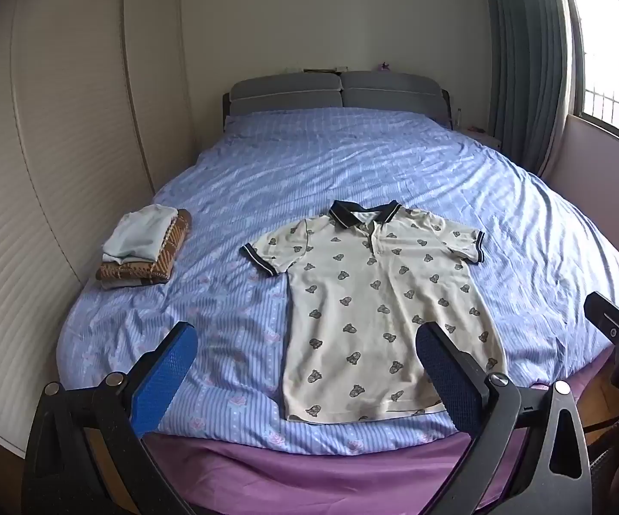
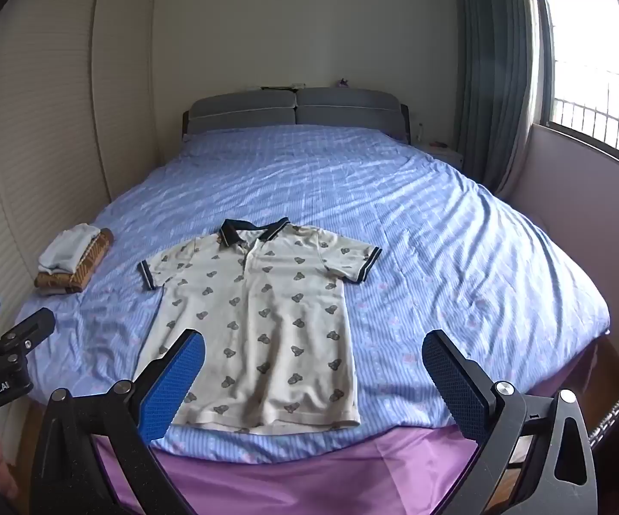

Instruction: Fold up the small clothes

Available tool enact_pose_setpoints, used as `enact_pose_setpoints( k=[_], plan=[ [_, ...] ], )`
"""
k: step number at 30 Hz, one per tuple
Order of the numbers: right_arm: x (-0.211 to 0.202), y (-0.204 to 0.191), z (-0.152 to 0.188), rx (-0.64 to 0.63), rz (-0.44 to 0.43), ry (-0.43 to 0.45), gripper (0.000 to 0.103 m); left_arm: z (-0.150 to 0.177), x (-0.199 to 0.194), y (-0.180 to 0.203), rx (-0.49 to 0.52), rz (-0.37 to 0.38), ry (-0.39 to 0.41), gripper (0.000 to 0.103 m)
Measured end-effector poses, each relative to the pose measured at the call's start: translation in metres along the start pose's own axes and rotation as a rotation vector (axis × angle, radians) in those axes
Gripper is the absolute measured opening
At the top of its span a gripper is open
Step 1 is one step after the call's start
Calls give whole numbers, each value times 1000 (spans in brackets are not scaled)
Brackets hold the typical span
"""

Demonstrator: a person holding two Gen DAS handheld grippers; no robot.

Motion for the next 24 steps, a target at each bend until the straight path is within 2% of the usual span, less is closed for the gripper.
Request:
enact_pose_setpoints(
  k=[10, 24],
  plan=[
    [-1, 0, 0, 2, -3, 11, 102, 4, 1, -10, -22, -19, -6, 103],
    [-1, 0, 0, 5, -4, 10, 102, 9, -1, -3, -11, -21, -9, 103]
  ],
)
Point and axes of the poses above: each gripper's, at about its wrist camera, not at the fingertips, and x roughly the way its jaws point, y to its right, z to its underside, the point moved 5 cm from there along x, roughly the way its jaws point, and after that the axes turned 6 degrees about x, right-handed, at the moved point
